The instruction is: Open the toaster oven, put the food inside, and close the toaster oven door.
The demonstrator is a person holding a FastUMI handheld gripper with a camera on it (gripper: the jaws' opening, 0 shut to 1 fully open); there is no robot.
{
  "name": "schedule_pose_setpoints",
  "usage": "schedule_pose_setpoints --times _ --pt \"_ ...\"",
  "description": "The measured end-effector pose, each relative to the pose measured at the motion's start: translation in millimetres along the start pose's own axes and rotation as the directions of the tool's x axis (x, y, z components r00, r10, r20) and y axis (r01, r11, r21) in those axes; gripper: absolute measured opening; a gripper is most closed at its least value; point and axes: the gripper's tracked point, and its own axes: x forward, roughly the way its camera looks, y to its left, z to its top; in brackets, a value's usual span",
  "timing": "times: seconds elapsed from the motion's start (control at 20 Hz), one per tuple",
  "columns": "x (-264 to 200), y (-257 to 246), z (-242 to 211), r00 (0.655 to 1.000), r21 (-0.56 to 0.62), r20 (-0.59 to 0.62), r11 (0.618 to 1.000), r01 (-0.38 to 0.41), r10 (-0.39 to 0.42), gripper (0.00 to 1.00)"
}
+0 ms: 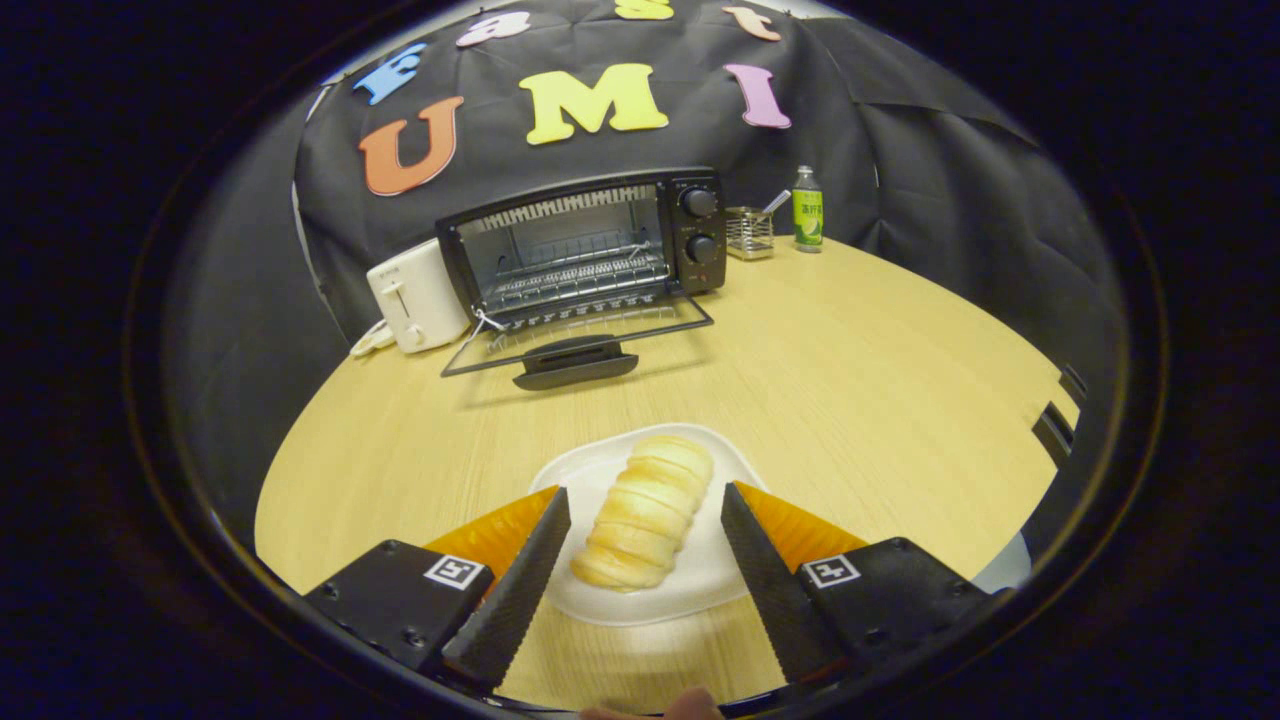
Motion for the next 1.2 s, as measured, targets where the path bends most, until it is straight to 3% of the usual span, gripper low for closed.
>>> schedule_pose_setpoints --times 0.2,0.3,0.45,0.6,0.65,0.75,1.0,1.2 --pt "9.9 -3.1 -8.1 0.999 0.014 -0.026 1.000 0.023 -0.023 0.99" --pt "10.9 -3.6 -10.6 0.999 0.008 -0.041 1.000 0.029 -0.029 0.94" --pt "13.5 -3.6 -8.5 0.999 0.018 -0.024 1.000 0.024 -0.024 0.73" --pt "11.6 -6.8 -7.9 0.999 0.049 -0.028 0.999 0.019 -0.018 0.58" --pt "10.8 -7.7 -6.3 1.000 0.068 -0.027 0.998 0.015 -0.013 0.47" --pt "3.4 -7.7 1.4 1.000 0.094 -0.011 0.996 0.004 -0.003 0.40" --pt "-26.4 -2.1 49.7 0.996 0.137 0.081 0.989 -0.056 0.045 0.35" --pt "-18.6 12.5 101.9 0.989 0.158 0.116 0.981 -0.111 0.093 0.35"
